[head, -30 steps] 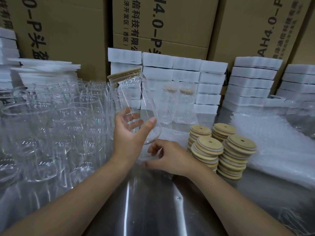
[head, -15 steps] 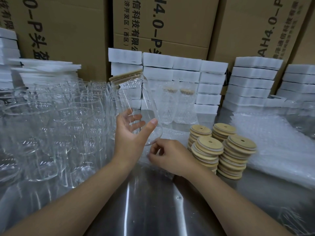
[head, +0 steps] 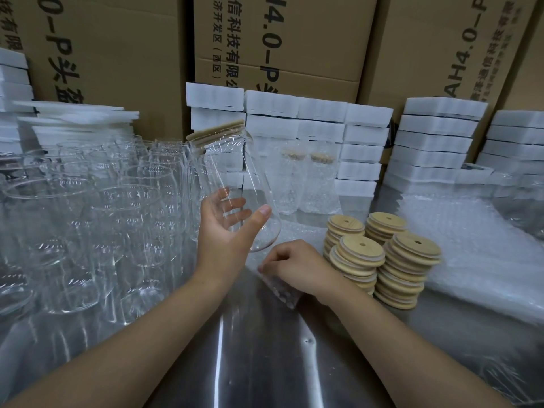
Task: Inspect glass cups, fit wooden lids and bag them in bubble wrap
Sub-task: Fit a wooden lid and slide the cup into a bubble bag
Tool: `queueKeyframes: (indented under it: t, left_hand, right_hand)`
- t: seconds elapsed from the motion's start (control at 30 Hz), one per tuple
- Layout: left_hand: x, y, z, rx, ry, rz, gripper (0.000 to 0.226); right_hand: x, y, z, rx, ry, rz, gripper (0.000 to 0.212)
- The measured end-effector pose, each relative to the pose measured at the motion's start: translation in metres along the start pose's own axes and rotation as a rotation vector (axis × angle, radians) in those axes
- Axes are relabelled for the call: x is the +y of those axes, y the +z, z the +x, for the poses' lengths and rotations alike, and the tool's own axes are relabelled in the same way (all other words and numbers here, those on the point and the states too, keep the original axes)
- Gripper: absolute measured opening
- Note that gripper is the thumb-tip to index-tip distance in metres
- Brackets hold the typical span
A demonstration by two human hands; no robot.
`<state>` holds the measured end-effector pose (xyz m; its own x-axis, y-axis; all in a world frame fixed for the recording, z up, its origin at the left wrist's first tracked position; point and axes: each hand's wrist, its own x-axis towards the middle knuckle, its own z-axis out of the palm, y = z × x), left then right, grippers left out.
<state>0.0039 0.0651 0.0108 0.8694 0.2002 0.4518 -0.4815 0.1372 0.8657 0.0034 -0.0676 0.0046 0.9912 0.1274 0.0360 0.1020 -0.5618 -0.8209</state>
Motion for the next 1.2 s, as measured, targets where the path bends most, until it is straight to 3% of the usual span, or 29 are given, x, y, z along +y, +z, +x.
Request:
queueKeyframes:
  t: [0.23, 0.4, 0.53, 0.63, 0.77, 0.97, 1.2]
  left_hand:
    - [-0.003, 0.0, 0.002, -0.029, 0.002, -0.117, 0.053]
    - [-0.006, 0.002, 0.004, -0.083, -0.039, -0.189, 0.049]
    - [-0.008, 0.003, 0.002, -0.14, -0.074, -0.183, 0.054]
    - [-0.01, 0.003, 0.002, -0.169, -0.076, -0.141, 0.062]
    - [-0.012, 0.002, 0.001, -0.169, -0.051, -0.036, 0.086]
    - [-0.018, -0.001, 0.002, -0.163, 0.008, 0.071, 0.069]
    - [-0.021, 0.0, 0.001, -0.16, 0.067, 0.145, 0.087]
  right_hand:
    - [-0.002, -0.002, 0.001, 0.055, 0.082, 0.183, 0.02]
    - [0.003, 0.003, 0.005, 0.229, -0.042, -0.127, 0.02]
    - [0.003, 0.001, 0.007, 0.36, -0.132, -0.173, 0.017]
    - [0.003, -0.002, 0.008, 0.385, -0.144, -0.038, 0.026]
    - [0.002, -0.001, 0.01, 0.375, -0.116, 0.111, 0.02]
    - [0.0, -0.001, 0.01, 0.404, -0.129, 0.234, 0.015]
    - [-0.002, -0.004, 0.01, 0.396, -0.171, 0.323, 0.016]
